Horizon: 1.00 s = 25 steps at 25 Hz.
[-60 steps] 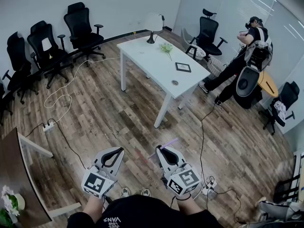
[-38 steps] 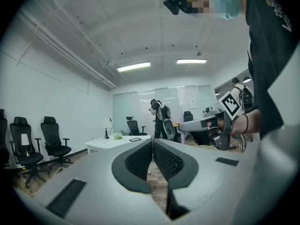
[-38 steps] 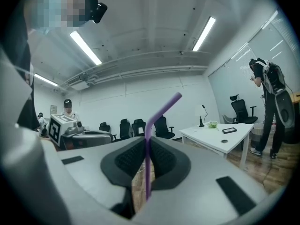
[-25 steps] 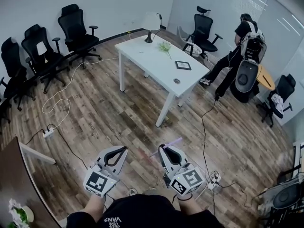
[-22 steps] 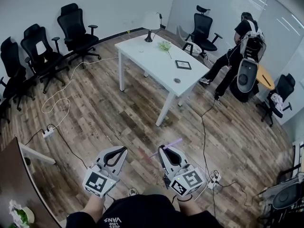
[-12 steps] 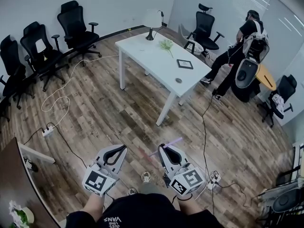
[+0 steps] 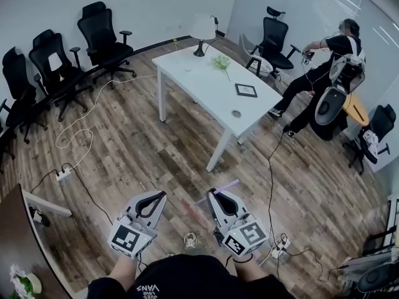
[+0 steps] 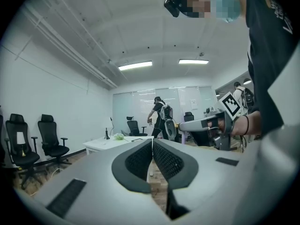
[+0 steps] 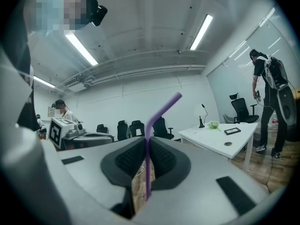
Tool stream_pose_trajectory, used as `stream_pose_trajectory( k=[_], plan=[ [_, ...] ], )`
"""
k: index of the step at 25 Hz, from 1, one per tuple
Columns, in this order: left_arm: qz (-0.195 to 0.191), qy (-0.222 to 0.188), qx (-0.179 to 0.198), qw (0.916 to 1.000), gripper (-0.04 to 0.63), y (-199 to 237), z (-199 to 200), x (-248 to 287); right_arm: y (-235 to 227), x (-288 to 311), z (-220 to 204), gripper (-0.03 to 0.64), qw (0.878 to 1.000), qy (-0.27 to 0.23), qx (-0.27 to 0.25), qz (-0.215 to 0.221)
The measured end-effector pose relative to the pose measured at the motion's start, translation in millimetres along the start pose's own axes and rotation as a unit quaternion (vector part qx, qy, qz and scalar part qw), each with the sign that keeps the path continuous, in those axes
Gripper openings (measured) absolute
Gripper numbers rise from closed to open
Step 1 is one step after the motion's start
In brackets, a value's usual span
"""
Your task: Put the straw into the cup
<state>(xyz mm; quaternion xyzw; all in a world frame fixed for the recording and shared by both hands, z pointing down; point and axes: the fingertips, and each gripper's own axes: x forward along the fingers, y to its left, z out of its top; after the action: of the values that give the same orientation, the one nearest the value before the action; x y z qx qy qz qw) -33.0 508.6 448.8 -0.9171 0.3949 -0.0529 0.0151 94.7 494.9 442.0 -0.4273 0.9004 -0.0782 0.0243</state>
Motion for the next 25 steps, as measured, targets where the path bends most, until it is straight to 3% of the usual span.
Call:
stream_pose_trajectory(
  k=[15,25],
  plan=[
    [0.024,0.000,-0.002,0.9997,0.016,20,-1,73,-68,34,8,0.038,0.999,0.010,-0.007,0.032],
    [0.027,0.009,-0.005,0.9996,0.017,57,-3,92,-83,71,7,0.038,0.999,0.017,-0.002,0.032]
  ],
)
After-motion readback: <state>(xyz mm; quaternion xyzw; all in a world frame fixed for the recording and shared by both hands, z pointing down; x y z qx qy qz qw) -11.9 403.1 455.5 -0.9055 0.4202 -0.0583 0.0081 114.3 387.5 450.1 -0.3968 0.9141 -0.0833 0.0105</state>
